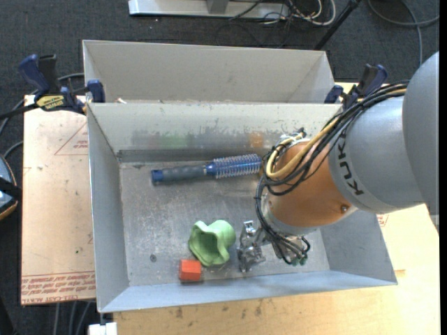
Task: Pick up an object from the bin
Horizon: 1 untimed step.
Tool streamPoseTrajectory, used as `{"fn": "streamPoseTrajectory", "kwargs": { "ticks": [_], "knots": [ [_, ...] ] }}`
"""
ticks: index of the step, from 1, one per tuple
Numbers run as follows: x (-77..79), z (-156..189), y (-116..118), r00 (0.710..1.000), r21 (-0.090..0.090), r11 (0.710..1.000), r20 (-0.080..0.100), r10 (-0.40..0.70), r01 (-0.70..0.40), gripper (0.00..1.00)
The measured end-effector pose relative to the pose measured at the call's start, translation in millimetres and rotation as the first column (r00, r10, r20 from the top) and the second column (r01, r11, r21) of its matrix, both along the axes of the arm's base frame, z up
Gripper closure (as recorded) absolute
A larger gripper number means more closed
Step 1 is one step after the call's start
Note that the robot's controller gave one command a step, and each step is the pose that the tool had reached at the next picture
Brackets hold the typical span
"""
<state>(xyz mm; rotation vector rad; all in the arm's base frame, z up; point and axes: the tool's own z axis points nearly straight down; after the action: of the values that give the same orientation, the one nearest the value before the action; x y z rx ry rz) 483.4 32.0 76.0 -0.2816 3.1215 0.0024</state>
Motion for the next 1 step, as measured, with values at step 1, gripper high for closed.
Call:
{"fn": "streamPoseTrajectory", "kwargs": {
  "ticks": [1],
  "knots": [
    [0.0, 0.0, 0.0, 1.000, 0.000, 1.000, 0.000, 0.000, 0.000, 1.00]
  ]
}}
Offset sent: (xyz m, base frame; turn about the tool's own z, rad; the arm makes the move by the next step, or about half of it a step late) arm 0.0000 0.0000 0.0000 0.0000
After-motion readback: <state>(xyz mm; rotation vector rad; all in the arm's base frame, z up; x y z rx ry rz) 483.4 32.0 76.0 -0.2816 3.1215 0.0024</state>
